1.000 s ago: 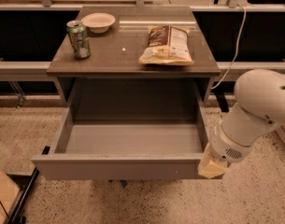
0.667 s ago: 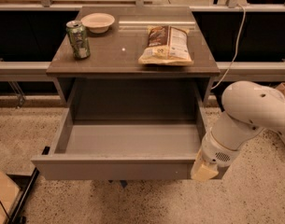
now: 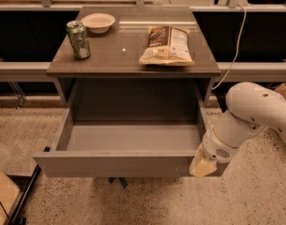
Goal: Close top drawer
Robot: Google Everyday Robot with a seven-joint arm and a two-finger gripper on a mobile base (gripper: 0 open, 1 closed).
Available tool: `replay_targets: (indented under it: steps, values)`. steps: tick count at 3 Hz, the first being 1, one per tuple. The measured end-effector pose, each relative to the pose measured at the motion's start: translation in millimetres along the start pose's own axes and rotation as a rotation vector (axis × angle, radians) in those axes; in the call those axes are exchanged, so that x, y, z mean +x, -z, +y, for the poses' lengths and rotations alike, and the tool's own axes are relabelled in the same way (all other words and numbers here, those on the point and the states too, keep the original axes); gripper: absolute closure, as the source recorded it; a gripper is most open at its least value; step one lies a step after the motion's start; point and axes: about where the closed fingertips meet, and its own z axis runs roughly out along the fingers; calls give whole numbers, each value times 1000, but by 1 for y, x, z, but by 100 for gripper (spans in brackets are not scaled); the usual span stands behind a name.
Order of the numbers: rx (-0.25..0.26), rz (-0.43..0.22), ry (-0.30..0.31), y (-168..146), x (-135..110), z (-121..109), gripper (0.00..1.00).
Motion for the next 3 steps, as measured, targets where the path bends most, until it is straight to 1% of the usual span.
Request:
replay_targets:
  steps: [1,2,3]
  values:
    - [33,-45,-43,-16,4,-10,100]
    - [33,-45,-43,-16,4,-10,100]
    - [59,-80,-13,-22,-1,-29,100]
